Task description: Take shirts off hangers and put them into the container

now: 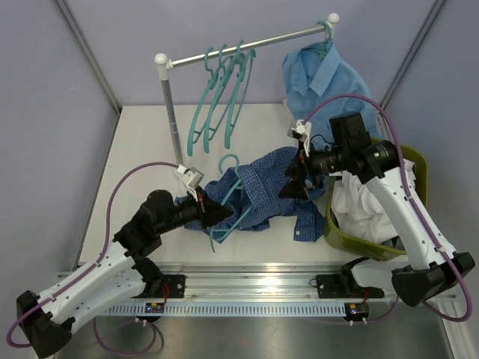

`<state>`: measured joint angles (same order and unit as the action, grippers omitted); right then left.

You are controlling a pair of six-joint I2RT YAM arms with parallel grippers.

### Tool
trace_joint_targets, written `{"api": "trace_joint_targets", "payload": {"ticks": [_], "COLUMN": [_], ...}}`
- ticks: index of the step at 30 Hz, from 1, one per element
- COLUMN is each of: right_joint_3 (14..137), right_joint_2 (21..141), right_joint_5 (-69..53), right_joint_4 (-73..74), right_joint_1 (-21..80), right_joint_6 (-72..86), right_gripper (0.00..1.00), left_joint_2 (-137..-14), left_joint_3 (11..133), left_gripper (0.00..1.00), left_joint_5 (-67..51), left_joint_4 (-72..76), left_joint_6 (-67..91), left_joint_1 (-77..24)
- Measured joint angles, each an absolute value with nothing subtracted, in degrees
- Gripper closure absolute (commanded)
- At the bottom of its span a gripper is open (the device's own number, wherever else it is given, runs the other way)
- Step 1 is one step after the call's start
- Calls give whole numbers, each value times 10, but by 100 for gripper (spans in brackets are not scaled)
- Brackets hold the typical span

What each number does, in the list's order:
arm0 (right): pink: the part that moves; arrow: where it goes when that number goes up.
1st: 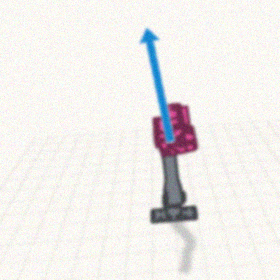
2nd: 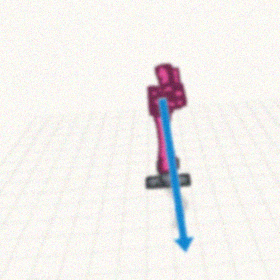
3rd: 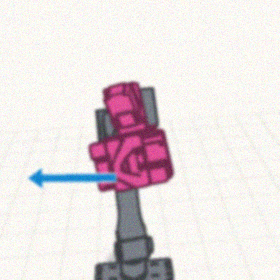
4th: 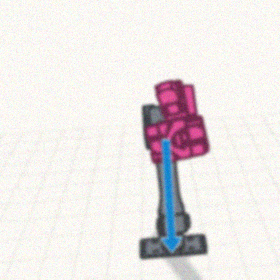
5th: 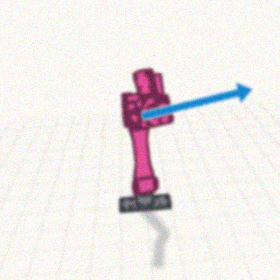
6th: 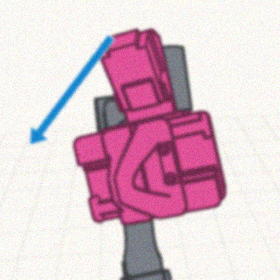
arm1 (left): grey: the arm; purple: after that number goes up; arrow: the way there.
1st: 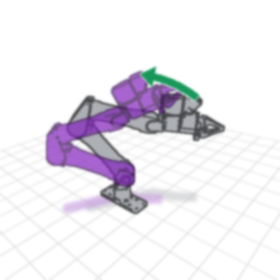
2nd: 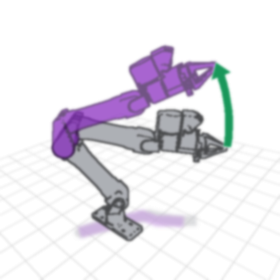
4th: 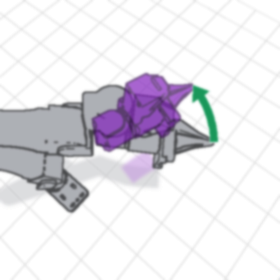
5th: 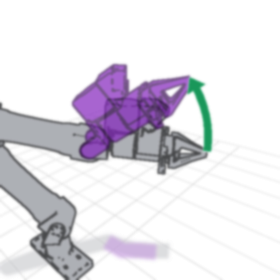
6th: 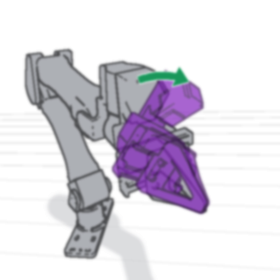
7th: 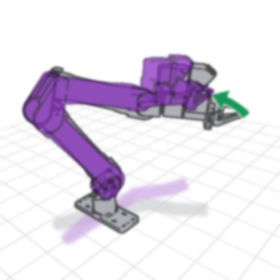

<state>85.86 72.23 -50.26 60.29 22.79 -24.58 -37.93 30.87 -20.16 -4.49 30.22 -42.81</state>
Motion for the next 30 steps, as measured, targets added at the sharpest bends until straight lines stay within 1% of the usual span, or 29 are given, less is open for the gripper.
{"api": "trace_joint_targets", "payload": {"ticks": [4, 9, 15, 16, 18, 19, 20, 21, 22, 23, 27, 30], "right_joint_3": [805, 794, 795, 795, 795, 795, 795, 795, 795, 796, 812, 823], "right_joint_2": [720, 724, 749, 756, 768, 774, 778, 782, 784, 785, 785, 776], "right_joint_5": [-502, -488, -451, -441, -423, -415, -411, -410, -411, -413, -416, -416], "right_joint_4": [549, 503, 473, 472, 469, 467, 466, 465, 464, 465, 472, 474], "right_joint_1": [227, 227, 240, 246, 256, 261, 263, 265, 265, 266, 264, 250], "right_joint_6": [-179, -126, -107, -107, -107, -107, -108, -111, -114, -112, -121, -124], "right_gripper": [17, 17, 18, 19, 24, 31, 43, 77, 91, 100, 100, 100], "left_joint_2": [-413, -461, -497, -500, -504, -506, -507, -508, -508, -508, -507, -497], "left_joint_3": [305, 308, 326, 329, 333, 335, 336, 337, 337, 337, 340, 354], "left_gripper": [100, 100, 100, 100, 100, 100, 100, 100, 100, 100, 100, 100], "left_joint_5": [-176, -165, -159, -159, -159, -159, -159, -158, -157, -156, -144, -134], "left_joint_4": [15, 56, 75, 76, 78, 79, 79, 79, 79, 79, 64, 21], "left_joint_6": [382, 425, 441, 441, 441, 441, 441, 441, 441, 439, 417, 371], "left_joint_1": [-441, -460, -473, -475, -478, -480, -481, -481, -481, -481, -481, -481]}}
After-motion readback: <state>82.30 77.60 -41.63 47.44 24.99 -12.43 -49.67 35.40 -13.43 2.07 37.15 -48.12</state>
